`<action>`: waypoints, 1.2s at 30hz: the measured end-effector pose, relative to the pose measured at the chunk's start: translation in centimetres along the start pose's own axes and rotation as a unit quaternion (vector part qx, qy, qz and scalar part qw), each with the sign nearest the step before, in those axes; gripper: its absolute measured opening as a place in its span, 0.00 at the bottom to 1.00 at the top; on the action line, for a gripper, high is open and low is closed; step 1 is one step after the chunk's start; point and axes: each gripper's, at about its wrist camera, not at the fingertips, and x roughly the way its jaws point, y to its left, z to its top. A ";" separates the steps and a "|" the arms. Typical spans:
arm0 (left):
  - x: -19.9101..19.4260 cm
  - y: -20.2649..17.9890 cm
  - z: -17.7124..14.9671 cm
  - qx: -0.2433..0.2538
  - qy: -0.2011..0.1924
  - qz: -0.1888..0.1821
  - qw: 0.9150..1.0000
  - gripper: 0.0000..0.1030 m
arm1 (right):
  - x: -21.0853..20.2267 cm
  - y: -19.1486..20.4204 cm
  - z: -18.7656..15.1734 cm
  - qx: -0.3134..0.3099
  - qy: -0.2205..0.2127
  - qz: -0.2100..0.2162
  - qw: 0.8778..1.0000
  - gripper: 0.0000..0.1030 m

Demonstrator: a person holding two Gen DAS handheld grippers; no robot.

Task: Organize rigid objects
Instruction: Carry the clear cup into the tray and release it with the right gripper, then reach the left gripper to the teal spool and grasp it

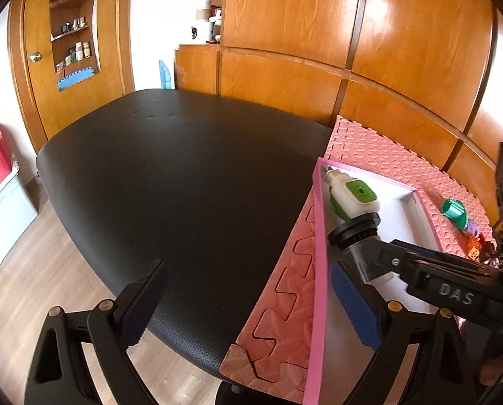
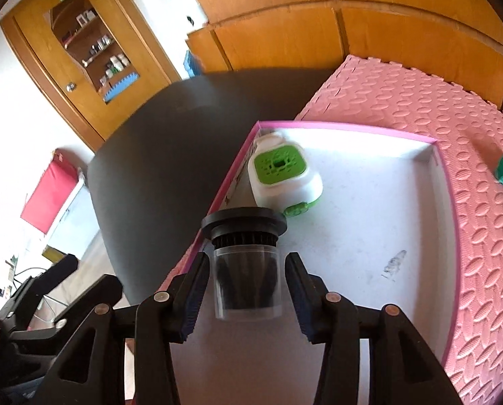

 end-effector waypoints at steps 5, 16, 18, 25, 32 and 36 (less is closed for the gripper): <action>-0.6 -0.9 0.6 0.009 -0.004 -0.015 1.000 0.94 | -2.5 -0.9 -0.7 -0.004 -0.028 -0.023 0.999 0.45; -1.2 -7.6 2.8 0.087 -0.005 -0.073 0.994 0.94 | -9.3 -8.3 -1.9 0.050 -0.072 -0.092 0.992 0.45; -1.1 -9.4 3.2 0.107 -0.003 -0.084 0.991 0.94 | -10.9 -10.5 -2.5 0.063 -0.078 -0.113 0.988 0.45; 0.2 -15.4 4.9 0.152 0.022 -0.119 0.981 0.94 | -16.6 -19.0 -4.7 0.124 -0.104 -0.190 0.968 0.45; 2.4 -22.4 6.2 0.181 0.043 -0.148 0.971 0.95 | -20.5 -26.1 -7.0 0.196 -0.146 -0.259 0.935 0.45; 4.9 -26.7 6.4 0.208 0.065 -0.154 0.964 0.95 | -21.3 -28.7 -8.4 0.250 -0.162 -0.257 0.919 0.45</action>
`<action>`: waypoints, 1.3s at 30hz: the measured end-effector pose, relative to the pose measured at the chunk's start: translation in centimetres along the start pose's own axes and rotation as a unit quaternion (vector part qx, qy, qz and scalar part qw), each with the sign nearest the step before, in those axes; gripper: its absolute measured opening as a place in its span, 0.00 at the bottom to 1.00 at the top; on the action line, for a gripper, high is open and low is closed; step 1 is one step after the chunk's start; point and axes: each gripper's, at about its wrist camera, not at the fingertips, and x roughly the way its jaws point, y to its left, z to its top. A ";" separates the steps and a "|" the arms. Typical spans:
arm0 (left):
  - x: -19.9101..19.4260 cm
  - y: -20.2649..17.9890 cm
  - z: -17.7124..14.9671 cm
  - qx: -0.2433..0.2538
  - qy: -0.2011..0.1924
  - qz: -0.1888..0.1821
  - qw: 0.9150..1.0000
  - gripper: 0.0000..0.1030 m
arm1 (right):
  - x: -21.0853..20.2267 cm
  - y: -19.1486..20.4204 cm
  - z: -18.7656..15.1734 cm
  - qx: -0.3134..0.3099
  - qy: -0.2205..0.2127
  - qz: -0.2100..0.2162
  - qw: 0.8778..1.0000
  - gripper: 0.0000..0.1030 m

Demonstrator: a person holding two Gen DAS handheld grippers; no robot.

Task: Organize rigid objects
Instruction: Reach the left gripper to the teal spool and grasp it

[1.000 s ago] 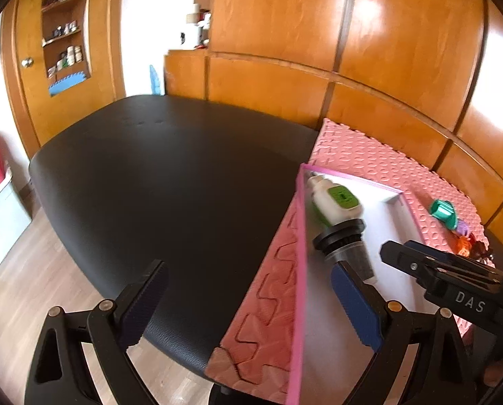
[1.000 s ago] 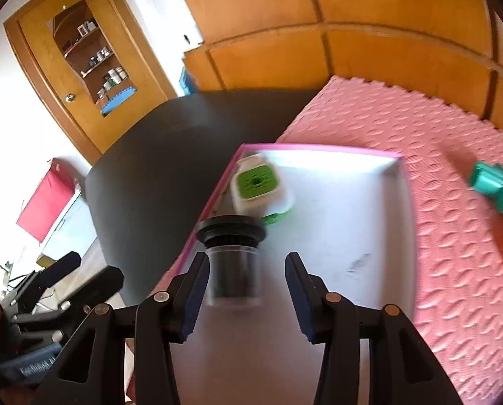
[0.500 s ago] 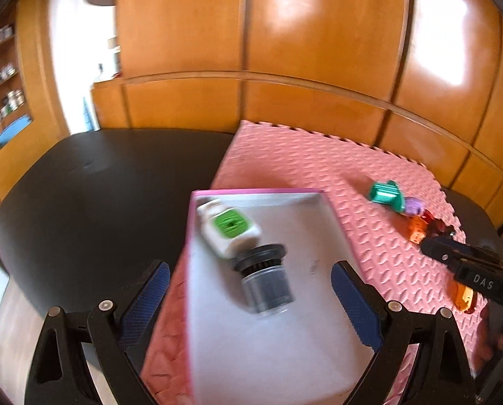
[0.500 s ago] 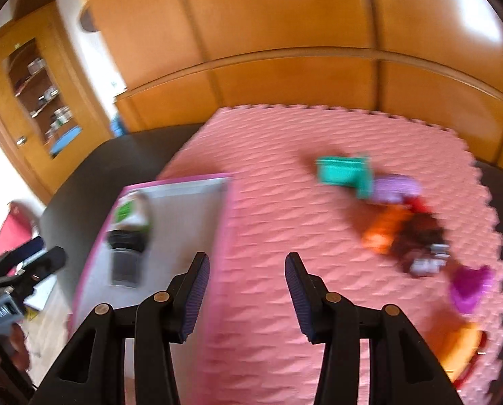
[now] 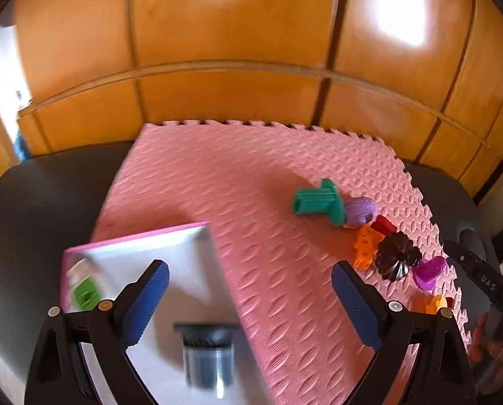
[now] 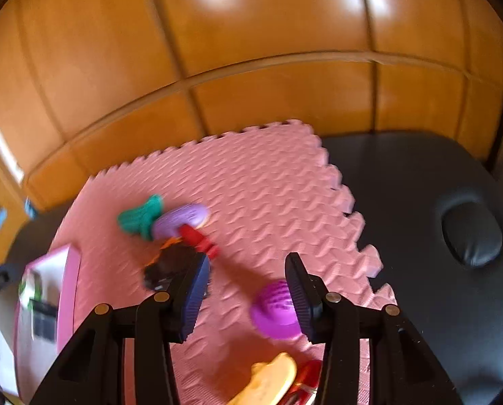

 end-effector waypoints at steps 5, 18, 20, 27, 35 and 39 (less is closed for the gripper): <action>3.7 -2.1 2.0 0.005 0.026 -0.011 1.000 0.95 | -0.4 -0.9 0.6 0.023 -0.005 0.021 1.000 0.45; 11.2 -5.5 6.2 -0.004 0.053 -0.024 0.998 0.98 | 0.0 -1.0 1.0 0.044 0.008 0.043 0.998 0.45; 12.1 -6.0 6.6 0.001 0.053 -0.015 0.998 0.98 | 0.1 -1.2 1.0 0.050 0.011 0.044 0.998 0.45; 16.0 -6.5 6.7 0.003 0.094 -0.032 0.995 0.58 | 0.1 -1.5 1.1 0.058 0.007 0.044 0.997 0.45; 14.4 -5.6 4.7 -0.006 0.075 -0.026 0.997 0.58 | -0.2 -2.4 1.5 0.070 -0.003 0.038 0.997 0.45; 11.8 -5.1 3.7 0.002 0.057 -0.023 0.998 0.58 | -0.6 -4.1 1.8 0.102 -0.012 0.032 0.994 0.45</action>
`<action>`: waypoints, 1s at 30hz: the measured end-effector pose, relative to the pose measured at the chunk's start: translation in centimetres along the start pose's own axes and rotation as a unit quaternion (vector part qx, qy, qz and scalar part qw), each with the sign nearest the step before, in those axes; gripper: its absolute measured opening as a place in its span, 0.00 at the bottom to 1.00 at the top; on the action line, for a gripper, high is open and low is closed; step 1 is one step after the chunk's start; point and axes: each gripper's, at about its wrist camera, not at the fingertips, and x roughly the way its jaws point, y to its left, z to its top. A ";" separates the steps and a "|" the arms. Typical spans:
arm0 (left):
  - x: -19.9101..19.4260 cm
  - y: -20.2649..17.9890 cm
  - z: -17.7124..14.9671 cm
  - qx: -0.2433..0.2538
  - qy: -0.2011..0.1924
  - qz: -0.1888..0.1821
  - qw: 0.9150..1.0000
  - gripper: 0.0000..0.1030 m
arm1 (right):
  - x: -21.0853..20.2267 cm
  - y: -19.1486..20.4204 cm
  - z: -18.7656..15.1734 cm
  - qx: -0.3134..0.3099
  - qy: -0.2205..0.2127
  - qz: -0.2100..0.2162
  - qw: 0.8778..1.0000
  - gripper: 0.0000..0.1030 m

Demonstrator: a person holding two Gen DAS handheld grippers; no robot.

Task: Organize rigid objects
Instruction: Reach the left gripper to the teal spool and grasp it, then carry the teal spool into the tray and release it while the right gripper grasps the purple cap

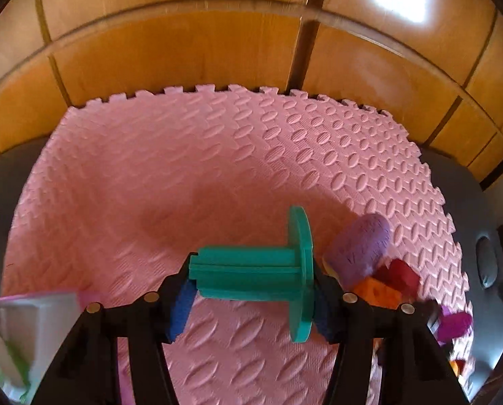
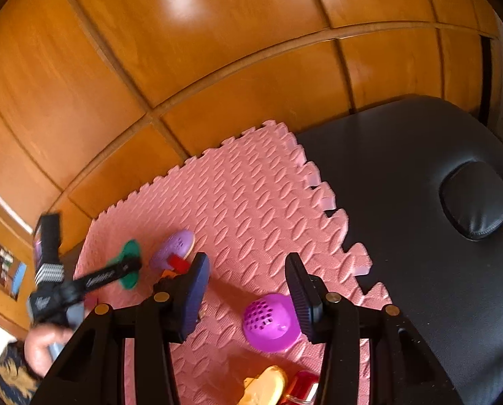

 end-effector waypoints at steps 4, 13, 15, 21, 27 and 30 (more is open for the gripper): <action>-2.9 0.4 -1.3 0.009 -0.017 -0.005 1.000 0.58 | 0.1 -1.8 0.5 0.037 0.005 0.001 0.999 0.45; -9.0 0.7 -5.2 0.027 -0.045 -0.010 0.999 0.58 | 2.0 -2.1 -0.1 0.036 0.056 0.006 0.998 0.45; -10.1 0.6 -5.8 0.026 -0.053 -0.016 0.998 0.58 | 2.4 -1.5 -0.5 0.020 0.066 0.004 0.998 0.45; -12.6 1.1 -7.6 0.016 -0.067 -0.030 0.997 0.58 | 3.3 0.4 -1.7 -0.036 0.088 -0.013 0.995 0.45; -15.4 3.5 -9.7 -0.009 -0.081 -0.037 0.996 0.58 | 4.2 1.0 -2.7 -0.067 0.105 -0.038 0.992 0.45; -17.0 5.6 -10.9 -0.028 -0.091 -0.035 0.995 0.58 | 4.9 1.2 -3.3 -0.083 0.120 -0.057 0.988 0.45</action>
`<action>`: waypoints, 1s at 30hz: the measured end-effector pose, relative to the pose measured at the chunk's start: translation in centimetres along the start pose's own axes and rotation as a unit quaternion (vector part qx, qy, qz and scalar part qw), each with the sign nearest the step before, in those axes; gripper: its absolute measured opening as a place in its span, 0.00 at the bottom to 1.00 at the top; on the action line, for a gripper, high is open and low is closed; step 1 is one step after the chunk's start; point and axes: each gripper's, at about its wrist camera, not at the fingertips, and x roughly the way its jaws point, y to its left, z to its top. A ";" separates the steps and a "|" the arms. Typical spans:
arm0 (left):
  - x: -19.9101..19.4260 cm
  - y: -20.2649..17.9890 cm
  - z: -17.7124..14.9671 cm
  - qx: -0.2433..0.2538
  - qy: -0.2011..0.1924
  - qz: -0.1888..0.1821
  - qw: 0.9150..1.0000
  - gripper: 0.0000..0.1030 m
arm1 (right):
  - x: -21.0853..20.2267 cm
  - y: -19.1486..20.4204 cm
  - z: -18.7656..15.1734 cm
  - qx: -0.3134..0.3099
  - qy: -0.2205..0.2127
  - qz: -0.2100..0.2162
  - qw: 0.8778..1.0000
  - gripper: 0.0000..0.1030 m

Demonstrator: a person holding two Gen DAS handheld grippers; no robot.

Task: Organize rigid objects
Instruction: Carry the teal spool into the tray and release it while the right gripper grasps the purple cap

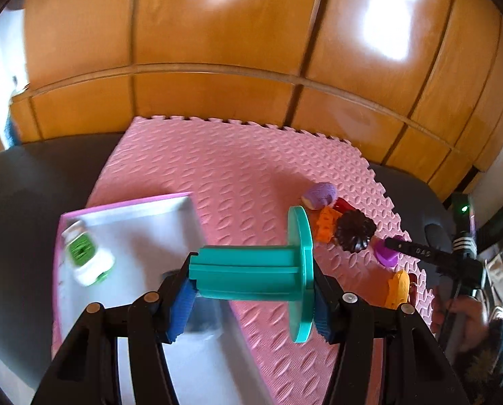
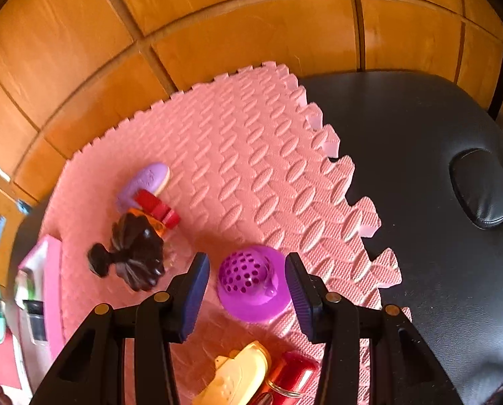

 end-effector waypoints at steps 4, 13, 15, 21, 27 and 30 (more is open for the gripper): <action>-2.6 4.1 -1.4 -0.042 -0.022 0.020 0.999 0.58 | 0.8 1.1 -0.7 -0.048 0.004 -0.039 0.998 0.30; -4.3 11.7 -5.6 -0.123 -0.017 0.069 0.990 0.58 | 1.1 1.9 -1.1 -0.078 -0.001 -0.068 0.995 0.31; -3.8 11.9 -5.9 -0.128 -0.012 0.061 0.990 0.58 | 1.1 2.1 -1.3 -0.085 -0.005 -0.073 0.994 0.31; -1.6 11.3 -5.0 -0.131 0.006 0.040 0.991 0.58 | 1.2 2.4 -1.5 -0.094 -0.013 -0.081 0.992 0.31; 1.4 11.1 -2.6 -0.154 0.017 0.014 0.988 0.58 | 1.2 2.7 -1.5 -0.105 -0.017 -0.088 0.990 0.31; 3.5 11.4 -1.8 -0.171 0.033 0.012 0.985 0.58 | 1.1 2.8 -1.6 -0.107 -0.018 -0.089 0.990 0.31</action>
